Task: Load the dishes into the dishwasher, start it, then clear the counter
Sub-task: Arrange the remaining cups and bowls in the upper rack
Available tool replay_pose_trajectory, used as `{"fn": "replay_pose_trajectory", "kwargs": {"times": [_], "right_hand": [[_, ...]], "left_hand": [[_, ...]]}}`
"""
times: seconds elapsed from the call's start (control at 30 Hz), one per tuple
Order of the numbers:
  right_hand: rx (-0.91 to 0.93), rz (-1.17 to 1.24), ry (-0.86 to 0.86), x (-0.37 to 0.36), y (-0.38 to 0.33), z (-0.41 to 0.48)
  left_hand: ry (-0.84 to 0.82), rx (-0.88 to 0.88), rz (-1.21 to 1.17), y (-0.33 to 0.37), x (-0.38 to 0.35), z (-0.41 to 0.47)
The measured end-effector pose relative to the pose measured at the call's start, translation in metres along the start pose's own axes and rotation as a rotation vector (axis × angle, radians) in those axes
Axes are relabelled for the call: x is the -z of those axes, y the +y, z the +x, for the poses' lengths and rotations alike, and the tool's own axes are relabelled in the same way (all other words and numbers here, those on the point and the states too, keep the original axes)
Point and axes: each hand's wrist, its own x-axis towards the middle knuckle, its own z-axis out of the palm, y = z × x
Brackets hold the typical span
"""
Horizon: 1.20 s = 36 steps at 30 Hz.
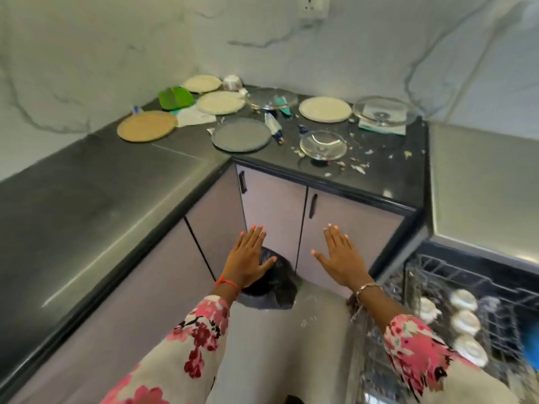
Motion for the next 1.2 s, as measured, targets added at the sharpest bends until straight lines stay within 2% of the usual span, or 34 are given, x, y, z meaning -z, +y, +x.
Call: {"fn": "replay_pose_trajectory", "kwargs": {"times": [0.3,0.47,0.7,1.2], "right_hand": [[0.108,0.010,0.164,0.071,-0.042,0.180],[0.119,-0.019,0.116,0.100,-0.041,0.293],[0.175,-0.018,0.035,0.123,-0.044,0.437],[0.208,0.033,0.038,0.135,-0.107,0.676]], "left_hand": [[0.165,0.039,0.018,-0.083,0.069,0.146],[0.203,0.099,-0.022,-0.125,0.098,0.240],[0.137,0.206,-0.035,-0.182,0.121,0.349],[0.069,0.349,-0.115,-0.350,0.124,0.505]]}}
